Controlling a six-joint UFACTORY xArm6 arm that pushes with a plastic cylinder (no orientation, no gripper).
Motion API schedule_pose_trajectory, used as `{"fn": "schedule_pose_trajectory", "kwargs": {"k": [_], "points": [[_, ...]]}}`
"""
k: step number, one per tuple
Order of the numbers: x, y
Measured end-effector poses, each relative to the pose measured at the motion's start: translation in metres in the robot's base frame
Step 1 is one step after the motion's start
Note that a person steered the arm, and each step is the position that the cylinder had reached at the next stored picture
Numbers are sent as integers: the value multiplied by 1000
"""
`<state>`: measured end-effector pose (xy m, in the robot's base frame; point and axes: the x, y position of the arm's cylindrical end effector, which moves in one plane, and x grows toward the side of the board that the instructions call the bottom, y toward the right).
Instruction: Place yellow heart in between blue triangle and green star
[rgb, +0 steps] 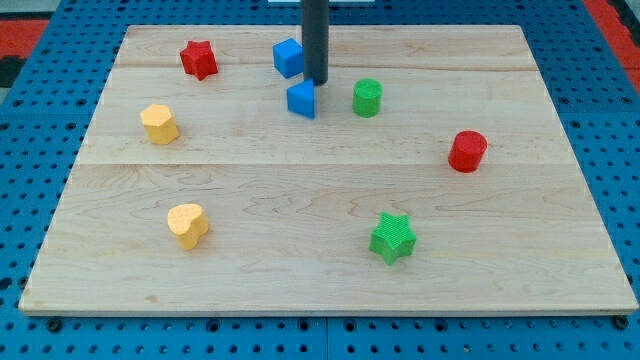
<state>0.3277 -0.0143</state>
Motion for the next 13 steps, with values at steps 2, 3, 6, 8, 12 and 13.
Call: {"fn": "schedule_pose_trajectory", "kwargs": {"k": [2, 3, 6, 8, 12, 13], "points": [[65, -78], [123, -126], [208, -118], [255, -132], [213, -84], [244, -96]]}}
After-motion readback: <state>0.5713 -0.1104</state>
